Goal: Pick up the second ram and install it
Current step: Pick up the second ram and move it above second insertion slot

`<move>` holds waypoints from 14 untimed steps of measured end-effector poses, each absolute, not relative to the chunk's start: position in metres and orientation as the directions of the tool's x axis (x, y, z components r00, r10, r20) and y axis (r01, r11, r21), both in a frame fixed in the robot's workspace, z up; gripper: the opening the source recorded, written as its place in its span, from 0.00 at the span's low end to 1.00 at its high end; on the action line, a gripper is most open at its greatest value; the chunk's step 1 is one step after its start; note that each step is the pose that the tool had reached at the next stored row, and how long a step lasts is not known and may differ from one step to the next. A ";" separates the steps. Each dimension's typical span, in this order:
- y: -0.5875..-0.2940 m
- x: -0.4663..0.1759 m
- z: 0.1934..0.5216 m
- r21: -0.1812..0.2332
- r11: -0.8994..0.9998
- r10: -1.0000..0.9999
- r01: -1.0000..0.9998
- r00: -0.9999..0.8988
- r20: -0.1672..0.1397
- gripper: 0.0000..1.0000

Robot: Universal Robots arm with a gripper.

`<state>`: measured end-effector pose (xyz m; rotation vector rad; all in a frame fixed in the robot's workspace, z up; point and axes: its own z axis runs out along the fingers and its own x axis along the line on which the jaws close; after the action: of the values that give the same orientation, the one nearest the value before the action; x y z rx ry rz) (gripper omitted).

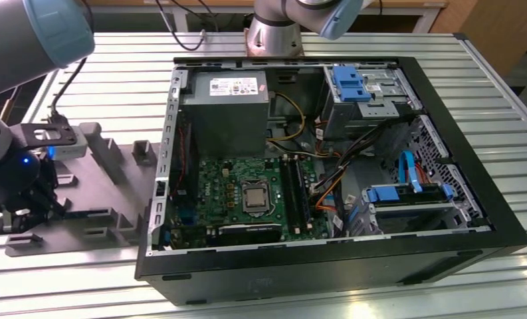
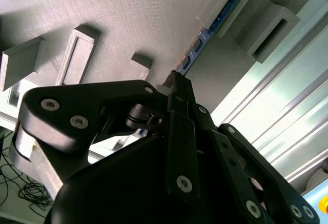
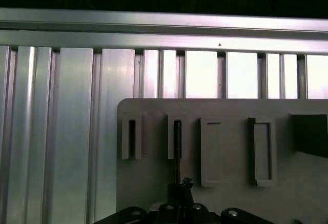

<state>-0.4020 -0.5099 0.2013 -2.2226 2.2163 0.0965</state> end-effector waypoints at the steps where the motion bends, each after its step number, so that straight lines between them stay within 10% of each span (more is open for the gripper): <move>1: -0.510 -0.402 0.202 0.043 -0.005 -0.999 -0.999 0.003 -0.045 0.12; 14: -0.510 -0.402 0.206 0.043 -0.006 -0.999 -0.999 0.004 -0.045 0.12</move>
<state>-0.4020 -0.5100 0.2059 -2.2248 2.2138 0.0972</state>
